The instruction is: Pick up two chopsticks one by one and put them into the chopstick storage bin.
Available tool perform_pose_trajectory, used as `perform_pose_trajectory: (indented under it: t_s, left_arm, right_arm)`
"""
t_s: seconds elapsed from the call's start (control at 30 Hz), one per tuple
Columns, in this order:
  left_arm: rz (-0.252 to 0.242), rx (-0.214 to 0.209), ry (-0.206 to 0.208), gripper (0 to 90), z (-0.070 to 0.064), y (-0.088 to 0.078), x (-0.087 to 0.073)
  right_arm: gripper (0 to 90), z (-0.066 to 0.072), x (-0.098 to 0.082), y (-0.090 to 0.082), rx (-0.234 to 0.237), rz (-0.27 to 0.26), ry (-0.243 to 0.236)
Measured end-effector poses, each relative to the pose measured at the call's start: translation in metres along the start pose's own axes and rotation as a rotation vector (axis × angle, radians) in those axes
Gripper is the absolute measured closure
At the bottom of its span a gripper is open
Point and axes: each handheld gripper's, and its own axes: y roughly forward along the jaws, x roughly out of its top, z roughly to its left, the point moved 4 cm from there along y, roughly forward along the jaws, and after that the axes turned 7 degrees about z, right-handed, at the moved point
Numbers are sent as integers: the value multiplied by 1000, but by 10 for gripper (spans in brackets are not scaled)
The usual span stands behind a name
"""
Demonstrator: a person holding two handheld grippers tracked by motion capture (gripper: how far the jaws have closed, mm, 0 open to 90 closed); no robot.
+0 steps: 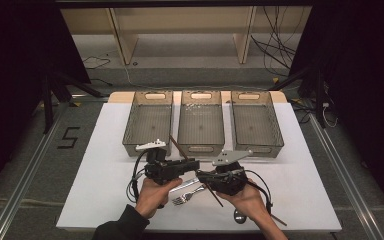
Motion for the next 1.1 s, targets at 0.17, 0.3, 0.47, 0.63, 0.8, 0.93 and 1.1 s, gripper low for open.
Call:
perform_pose_trajectory:
  t_s: [0.17,0.3,0.47,0.63,0.8,0.93,1.1]
  left_arm:
    - [8,-11,-4,716,0,1,-1]
    - [11,-14,-4,750,1,1,-2]
    - [8,-38,-19,812,3,1,-2]
    - [19,-55,-28,838,2,1,-2]
    - [23,-33,-1,843,3,-4,2]
    - [0,0,11,842,9,-19,14]
    - [-25,51,14,842,20,-43,35]
  right_arm:
    - [855,1,0,1,1,-5,0]
    - [854,1,0,0,-1,-7,-2]
    - [853,1,1,0,0,-12,-5]
    - [840,1,-1,1,5,-13,-3]
    - [635,-4,-1,-5,5,-28,26]
    - [505,-10,-6,-16,26,-42,43]
    - [372,-15,-18,-24,9,-54,55]
